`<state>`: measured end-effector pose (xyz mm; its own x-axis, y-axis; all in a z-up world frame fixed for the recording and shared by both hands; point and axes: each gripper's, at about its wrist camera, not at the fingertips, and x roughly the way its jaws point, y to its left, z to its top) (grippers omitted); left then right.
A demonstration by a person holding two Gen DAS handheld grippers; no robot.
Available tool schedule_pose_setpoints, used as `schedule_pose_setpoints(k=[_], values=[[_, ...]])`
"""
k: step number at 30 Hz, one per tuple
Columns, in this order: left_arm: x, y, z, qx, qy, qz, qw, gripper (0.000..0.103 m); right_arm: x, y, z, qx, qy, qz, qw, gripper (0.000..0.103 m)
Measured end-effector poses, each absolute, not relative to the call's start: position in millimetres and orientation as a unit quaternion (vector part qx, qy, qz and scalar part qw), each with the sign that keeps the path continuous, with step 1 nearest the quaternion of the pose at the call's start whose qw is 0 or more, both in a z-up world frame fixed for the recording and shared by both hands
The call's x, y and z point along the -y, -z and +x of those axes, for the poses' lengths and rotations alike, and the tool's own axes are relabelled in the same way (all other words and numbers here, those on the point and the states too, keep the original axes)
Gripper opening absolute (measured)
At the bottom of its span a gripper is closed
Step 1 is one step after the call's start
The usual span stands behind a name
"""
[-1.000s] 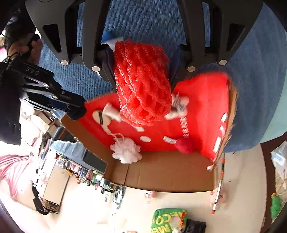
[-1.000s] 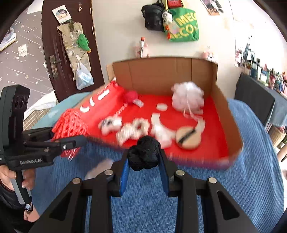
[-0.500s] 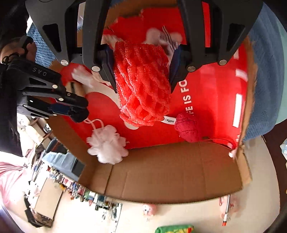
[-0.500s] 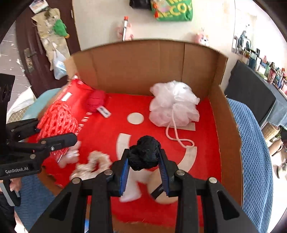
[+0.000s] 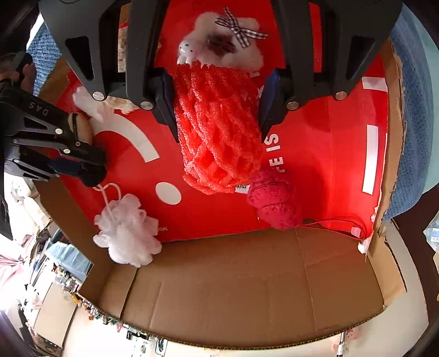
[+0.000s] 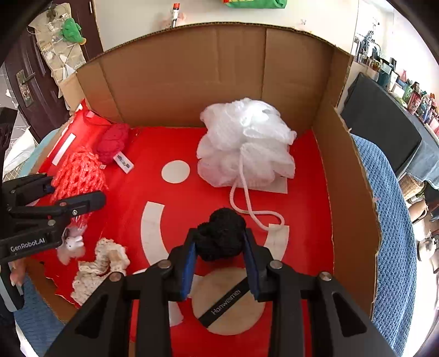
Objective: Organize soft objects
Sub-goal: 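Carry the red net and black ball with both tools into the box, then open both tools to release the red net and black ball in the box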
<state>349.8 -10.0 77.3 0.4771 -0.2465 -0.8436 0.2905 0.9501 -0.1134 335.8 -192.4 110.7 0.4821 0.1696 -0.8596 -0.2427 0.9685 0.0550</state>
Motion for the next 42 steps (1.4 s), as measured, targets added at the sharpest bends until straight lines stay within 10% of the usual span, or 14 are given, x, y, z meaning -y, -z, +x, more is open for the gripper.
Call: schedule_pose_setpoints(k=[42], values=[[10.1, -106.4, 323.3, -0.443, 0.154, 0.013, 0.883, 0.076, 199.8, -129.9, 323.9, -0.474, -0.119, -0.016, 0.872, 0.064]])
